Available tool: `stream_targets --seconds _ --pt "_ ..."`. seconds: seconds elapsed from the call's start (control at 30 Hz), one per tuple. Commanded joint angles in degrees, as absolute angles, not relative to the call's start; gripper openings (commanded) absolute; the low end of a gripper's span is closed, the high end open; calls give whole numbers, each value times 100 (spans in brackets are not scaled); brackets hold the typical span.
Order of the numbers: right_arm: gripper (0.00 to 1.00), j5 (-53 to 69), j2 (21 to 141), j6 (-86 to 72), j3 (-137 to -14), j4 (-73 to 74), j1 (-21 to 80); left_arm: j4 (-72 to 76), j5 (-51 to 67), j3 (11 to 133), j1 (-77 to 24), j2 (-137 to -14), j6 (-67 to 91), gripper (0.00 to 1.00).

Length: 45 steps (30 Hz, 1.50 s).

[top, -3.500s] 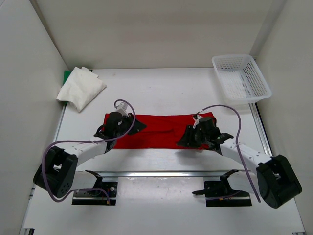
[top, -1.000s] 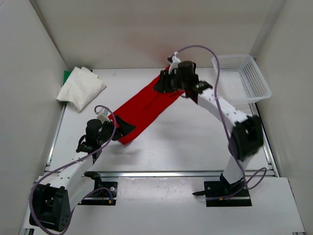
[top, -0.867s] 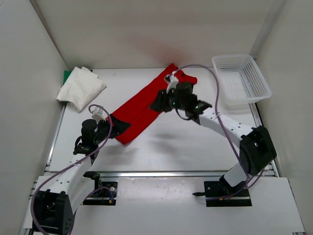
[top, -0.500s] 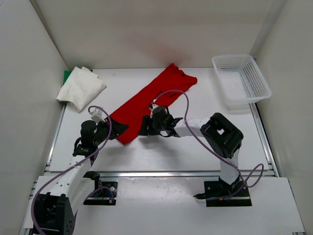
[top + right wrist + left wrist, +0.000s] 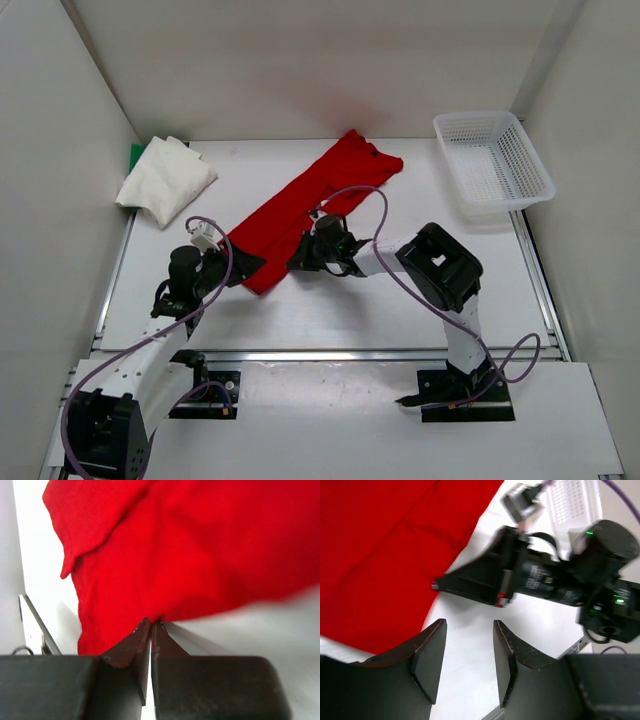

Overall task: Fold and stack the t-shirts
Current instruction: Fold the other side of the tshirt into a rectangle, then rotate the tshirt 90 degrees

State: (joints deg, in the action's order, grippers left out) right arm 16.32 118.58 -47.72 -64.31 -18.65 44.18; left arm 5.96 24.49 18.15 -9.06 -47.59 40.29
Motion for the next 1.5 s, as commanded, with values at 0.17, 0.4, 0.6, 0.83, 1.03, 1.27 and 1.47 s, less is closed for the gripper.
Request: stream_targets --seconds 0.17,0.4,0.6,0.83,1.03,1.27,1.47 --pt "0 2248 9155 -3597 -3353 -969 3044 414 1829 2083 -1896 -5343 3648 53" --pt "49 2329 7024 -3111 -2391 -264 1575 414 1547 1907 -2390 -5976 3472 60" --pt "51 2162 7988 -3085 -3425 -561 1222 176 1512 2083 -2874 -6626 3138 61" --pt "39 2590 9753 -3305 -4525 -1555 827 466 2118 2030 -3163 -7347 3033 45" --pt "15 2751 10467 -3129 -5211 -1108 967 816 2205 1872 -3323 -7322 3225 24" --pt "0 2980 11433 -2646 -6738 -115 1221 922 2162 1407 -3462 -6680 3488 10" --pt "10 2602 11287 -2382 -7234 439 1406 1178 2136 1274 -3867 -6487 3990 18"
